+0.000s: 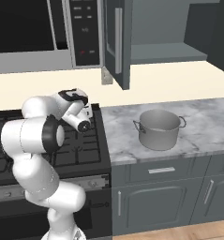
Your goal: Pick the kettle from the cabinet and place it on a stove burner. Then pick the pot from the counter and place it on another stove burner. Finally, turn both burners on.
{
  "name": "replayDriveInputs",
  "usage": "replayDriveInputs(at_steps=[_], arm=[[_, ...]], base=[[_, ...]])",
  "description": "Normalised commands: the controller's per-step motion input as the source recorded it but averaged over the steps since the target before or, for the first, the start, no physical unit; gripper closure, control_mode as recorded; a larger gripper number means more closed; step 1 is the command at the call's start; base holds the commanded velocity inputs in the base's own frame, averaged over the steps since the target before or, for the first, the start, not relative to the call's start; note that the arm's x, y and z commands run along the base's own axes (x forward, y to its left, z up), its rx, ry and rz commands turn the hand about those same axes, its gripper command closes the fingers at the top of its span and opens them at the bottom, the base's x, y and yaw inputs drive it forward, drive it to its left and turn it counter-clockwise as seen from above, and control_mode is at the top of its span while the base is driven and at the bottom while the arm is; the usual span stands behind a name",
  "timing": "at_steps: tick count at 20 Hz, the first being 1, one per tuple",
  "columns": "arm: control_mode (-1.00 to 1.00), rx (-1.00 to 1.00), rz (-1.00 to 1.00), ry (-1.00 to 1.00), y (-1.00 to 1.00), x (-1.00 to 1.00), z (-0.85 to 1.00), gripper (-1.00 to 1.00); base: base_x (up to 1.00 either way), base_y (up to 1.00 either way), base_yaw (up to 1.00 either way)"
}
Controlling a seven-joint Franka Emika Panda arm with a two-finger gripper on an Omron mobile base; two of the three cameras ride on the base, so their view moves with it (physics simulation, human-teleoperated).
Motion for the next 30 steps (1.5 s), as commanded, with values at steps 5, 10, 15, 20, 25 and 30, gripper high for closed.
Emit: replayDriveInputs(at_steps=[5, 10, 15, 20, 25, 30], arm=[[-1.00, -0.05, 0.01, -0.02, -0.16, -0.35, 0.30, -1.00], [-1.00, -0.05, 0.01, -0.03, -0.15, -0.39, 0.36, -1.00], [-1.00, -0.10, 0.03, -0.08, -0.12, -0.43, 0.38, -1.00], [-1.00, -0.13, 0.05, -0.13, -0.06, -0.48, 0.36, -1.00], [-1.00, -0.15, 0.05, -0.15, -0.06, -0.49, 0.35, -1.00], [-1.00, -0.17, 0.06, -0.17, -0.07, -0.49, 0.35, -1.00]], base=[[0.00, 0.00, 0.00], [0.00, 0.00, 0.00], [0.00, 0.00, 0.00], [0.00, 0.00, 0.00], [0.00, 0.00, 0.00], [0.00, 0.00, 0.00]])
